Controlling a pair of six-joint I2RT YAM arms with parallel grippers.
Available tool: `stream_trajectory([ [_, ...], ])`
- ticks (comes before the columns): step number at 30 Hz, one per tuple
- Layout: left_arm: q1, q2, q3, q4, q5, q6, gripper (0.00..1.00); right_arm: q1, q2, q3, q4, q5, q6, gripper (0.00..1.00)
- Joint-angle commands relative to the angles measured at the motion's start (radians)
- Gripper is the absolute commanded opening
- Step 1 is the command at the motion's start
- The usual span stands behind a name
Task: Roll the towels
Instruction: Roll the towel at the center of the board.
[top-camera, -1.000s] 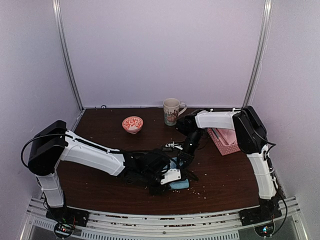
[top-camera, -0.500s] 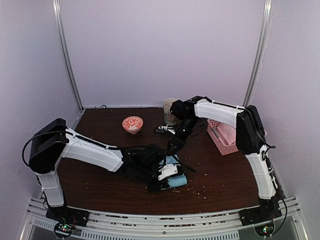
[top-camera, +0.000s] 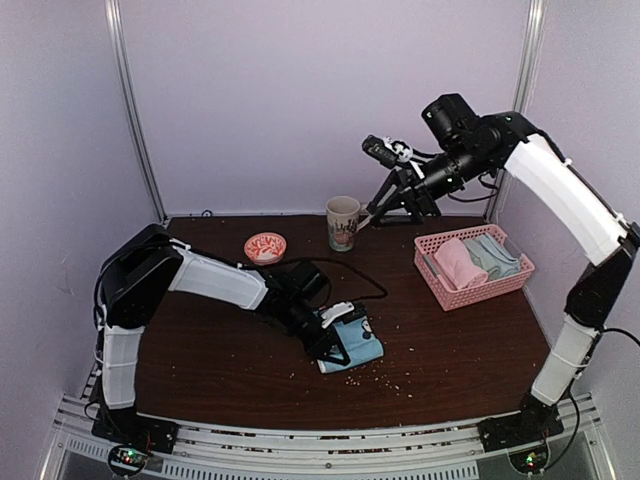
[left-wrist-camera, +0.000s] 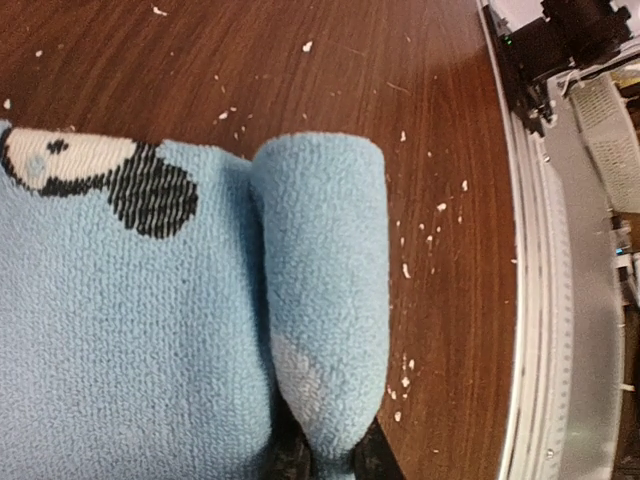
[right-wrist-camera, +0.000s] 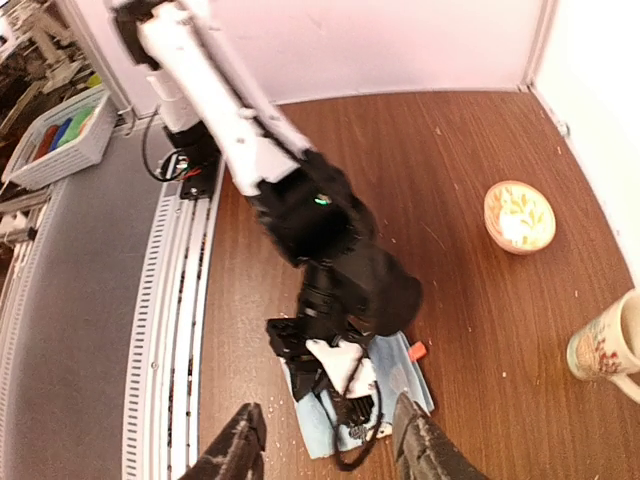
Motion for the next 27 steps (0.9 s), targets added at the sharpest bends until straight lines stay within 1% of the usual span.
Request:
stream_trajectory([
  [1, 0.051, 0.144, 0.037, -0.165, 0.187, -0.089, 0.03, 0.035, -0.133, -0.252, 0.024, -0.09, -0.174, 0.48],
  [4, 0.06, 0.174, 0.077, -0.214, 0.197, -0.085, 0.03, 0.136, -0.177, -0.417, 0.057, 0.041, -0.255, 0.5],
  [6, 0.062, 0.175, 0.087, -0.224, 0.2, -0.079, 0.03, 0.224, -0.158, -0.509, 0.059, 0.159, -0.295, 0.47],
  [7, 0.062, 0.176, 0.092, -0.229, 0.198, -0.08, 0.03, 0.256, -0.14, -0.543, 0.078, 0.219, -0.285, 0.43],
  [9, 0.062, 0.176, 0.099, -0.237, 0.191, -0.079, 0.03, 0.303, -0.111, -0.614, 0.134, 0.314, -0.262, 0.4],
  [11, 0.064, 0.176, 0.102, -0.24, 0.186, -0.079, 0.03, 0.336, -0.103, -0.693, 0.235, 0.391, -0.219, 0.39],
  [13, 0.064, 0.18, 0.106, -0.24, 0.179, -0.081, 0.03, 0.361, -0.103, -0.758, 0.339, 0.461, -0.196, 0.41],
  [17, 0.065, 0.186, 0.109, -0.23, 0.145, -0.082, 0.03, 0.383, -0.078, -0.853, 0.497, 0.555, -0.216, 0.42],
  [20, 0.067, 0.19, 0.109, -0.23, 0.157, -0.083, 0.03, 0.395, -0.055, -0.893, 0.57, 0.613, -0.225, 0.42],
  [23, 0.068, 0.19, 0.106, -0.234, 0.158, -0.081, 0.03, 0.415, -0.048, -0.937, 0.64, 0.66, -0.229, 0.44],
  [27, 0.069, 0.188, 0.107, -0.235, 0.158, -0.081, 0.03, 0.433, -0.015, -0.972, 0.687, 0.698, -0.23, 0.45],
])
